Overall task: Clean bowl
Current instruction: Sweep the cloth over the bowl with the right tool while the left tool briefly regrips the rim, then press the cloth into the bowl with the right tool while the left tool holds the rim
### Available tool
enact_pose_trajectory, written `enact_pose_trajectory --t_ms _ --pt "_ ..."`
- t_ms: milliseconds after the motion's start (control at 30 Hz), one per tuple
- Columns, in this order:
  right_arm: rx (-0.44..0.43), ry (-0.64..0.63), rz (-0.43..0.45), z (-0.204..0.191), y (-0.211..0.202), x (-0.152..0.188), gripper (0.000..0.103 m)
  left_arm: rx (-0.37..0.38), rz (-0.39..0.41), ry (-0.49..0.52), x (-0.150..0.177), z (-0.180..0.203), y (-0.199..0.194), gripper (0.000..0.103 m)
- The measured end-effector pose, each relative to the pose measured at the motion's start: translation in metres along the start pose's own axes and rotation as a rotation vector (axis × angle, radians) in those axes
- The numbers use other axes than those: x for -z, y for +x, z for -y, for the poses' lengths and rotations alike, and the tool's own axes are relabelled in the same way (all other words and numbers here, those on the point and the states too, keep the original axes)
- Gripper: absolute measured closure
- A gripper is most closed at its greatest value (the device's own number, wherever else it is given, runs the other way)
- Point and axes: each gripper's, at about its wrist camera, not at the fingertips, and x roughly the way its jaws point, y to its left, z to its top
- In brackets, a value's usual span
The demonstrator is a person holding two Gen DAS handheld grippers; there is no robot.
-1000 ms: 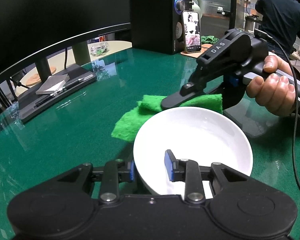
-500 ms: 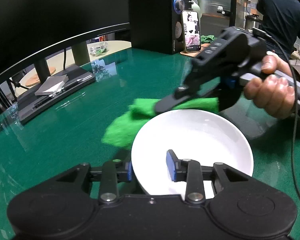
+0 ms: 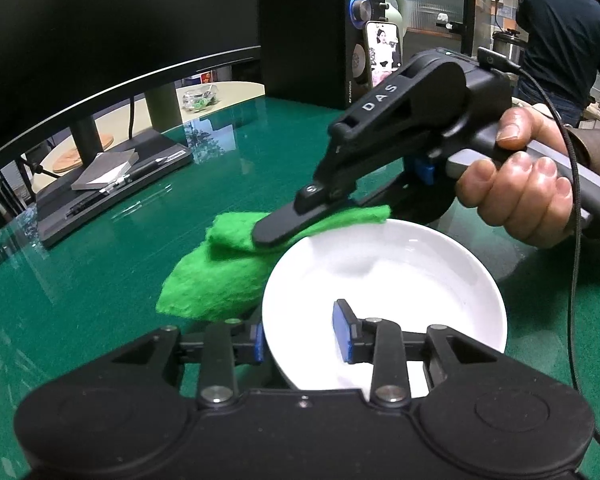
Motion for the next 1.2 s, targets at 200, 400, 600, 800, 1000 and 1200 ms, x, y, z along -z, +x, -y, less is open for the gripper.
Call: enact_pose_trajectory --t_ms 200,400,600,800,1000,1200 --pt "-0.009 0.027 0.021 0.01 -0.03 0.01 0.092 0.048 0.0 0.004 -0.001 -0.002 0.003 0.051" --pt "-0.014 0.044 0.051 0.018 -0.07 0.032 0.092 0.005 0.012 -0.066 0.001 -0.017 0.003 0.036" --pt "0.053 -0.053 0.126 0.007 -0.074 0.028 0.092 -0.081 0.021 -0.114 0.015 -0.007 -0.016 0.04" --pt "0.113 -0.165 0.089 -0.015 -0.037 0.02 0.095 -0.085 -0.008 -0.124 0.012 -0.007 -0.015 0.076" --pt "0.133 -0.146 0.087 -0.013 -0.034 0.022 0.095 -0.065 -0.066 -0.082 0.001 -0.017 -0.008 0.071" --pt "0.14 -0.114 0.074 -0.014 -0.029 0.021 0.094 -0.079 -0.114 -0.071 -0.006 -0.016 -0.002 0.068"
